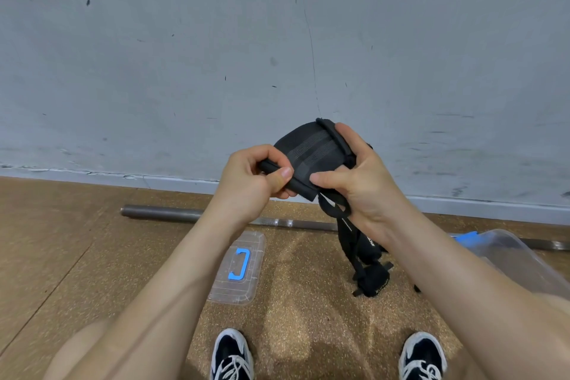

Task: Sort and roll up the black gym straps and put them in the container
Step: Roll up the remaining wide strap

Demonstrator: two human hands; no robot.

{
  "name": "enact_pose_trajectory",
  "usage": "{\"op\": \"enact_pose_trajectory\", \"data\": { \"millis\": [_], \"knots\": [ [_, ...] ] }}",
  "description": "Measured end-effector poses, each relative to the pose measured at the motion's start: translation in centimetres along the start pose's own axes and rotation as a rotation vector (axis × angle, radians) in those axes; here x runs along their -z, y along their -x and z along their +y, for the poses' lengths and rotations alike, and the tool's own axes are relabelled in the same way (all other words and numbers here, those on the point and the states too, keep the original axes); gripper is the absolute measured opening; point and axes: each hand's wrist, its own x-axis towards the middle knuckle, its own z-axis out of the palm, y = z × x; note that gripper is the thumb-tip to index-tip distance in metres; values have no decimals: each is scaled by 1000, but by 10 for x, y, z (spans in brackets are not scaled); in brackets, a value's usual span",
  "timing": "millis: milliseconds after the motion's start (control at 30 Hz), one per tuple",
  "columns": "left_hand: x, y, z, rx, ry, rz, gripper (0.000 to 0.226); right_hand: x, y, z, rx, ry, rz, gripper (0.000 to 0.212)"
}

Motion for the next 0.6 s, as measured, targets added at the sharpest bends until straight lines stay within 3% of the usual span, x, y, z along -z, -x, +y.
{"op": "enact_pose_trajectory", "data": {
  "millis": [367,600],
  "knots": [
    [-7,0,7,-55,-42,-2,31,0,5,6,-17,-64,-68,96],
    [-9,1,12,44,17,-36,19,7,2,2,-89,-59,-122,105]
  ]
}}
